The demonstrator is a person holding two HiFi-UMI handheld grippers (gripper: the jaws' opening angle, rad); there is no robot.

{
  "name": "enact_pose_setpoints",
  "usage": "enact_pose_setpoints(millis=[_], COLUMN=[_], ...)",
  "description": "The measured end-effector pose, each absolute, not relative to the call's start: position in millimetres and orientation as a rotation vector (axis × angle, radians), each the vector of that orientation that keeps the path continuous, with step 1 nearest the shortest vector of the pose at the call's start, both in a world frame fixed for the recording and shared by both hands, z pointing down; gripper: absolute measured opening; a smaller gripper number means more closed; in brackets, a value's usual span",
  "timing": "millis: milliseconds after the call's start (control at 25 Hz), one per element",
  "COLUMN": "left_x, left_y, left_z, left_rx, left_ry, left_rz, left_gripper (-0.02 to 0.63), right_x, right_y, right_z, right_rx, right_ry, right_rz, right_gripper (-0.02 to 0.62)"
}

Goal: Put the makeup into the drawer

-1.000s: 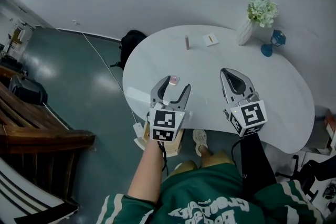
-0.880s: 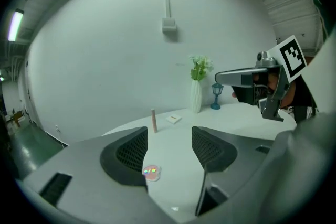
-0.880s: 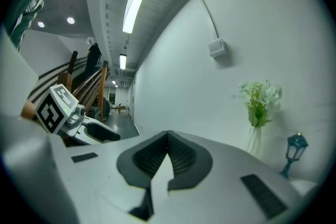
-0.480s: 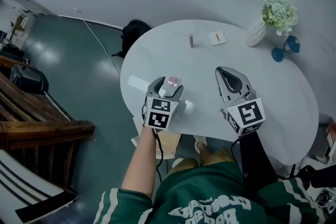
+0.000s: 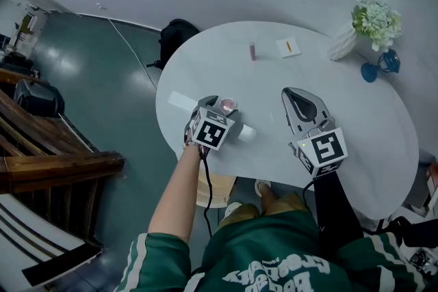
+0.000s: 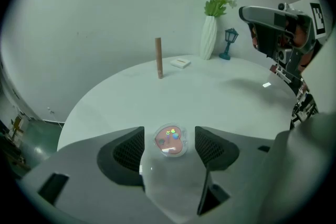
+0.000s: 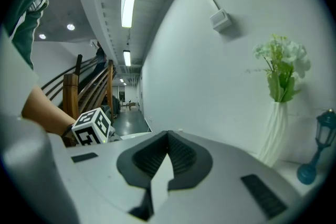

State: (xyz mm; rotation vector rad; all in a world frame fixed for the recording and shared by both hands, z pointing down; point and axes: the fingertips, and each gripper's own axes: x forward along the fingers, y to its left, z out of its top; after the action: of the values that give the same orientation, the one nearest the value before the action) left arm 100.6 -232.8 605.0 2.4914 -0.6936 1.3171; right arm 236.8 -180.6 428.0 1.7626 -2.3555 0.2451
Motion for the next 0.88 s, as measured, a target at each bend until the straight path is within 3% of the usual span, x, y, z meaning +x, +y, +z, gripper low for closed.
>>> enact_pose_setpoints(millis=[400,520,600,880], left_x=[101.3,103.4,104.3,110.3], left_y=[-236.8,-236.3,-235.6,-244.2], left_z=[629.6,628.9,629.3,598.3], left_rx=[2.397,2.377,2.356,2.468], left_ry=[-0.473,-0.477,-0.484,-0.655], left_rz=[1.495,1.523,1.535,1.39], left_gripper=[0.295,0.235,0.232,0.23], right_x=[247.2,250.1,250.9,256.3], right_y=[-183.2,-183.3,-183.5,-184.6], right_z=[434.8,435.5,435.1,422.9], right_rx=[1.777,1.783,1.784,1.809], right_ry=[-2.352,-2.351,-2.352,-2.354], right_rz=[0.277,0.277,0.275,0.241], right_gripper=[0.003,0.003,0.003,0.003])
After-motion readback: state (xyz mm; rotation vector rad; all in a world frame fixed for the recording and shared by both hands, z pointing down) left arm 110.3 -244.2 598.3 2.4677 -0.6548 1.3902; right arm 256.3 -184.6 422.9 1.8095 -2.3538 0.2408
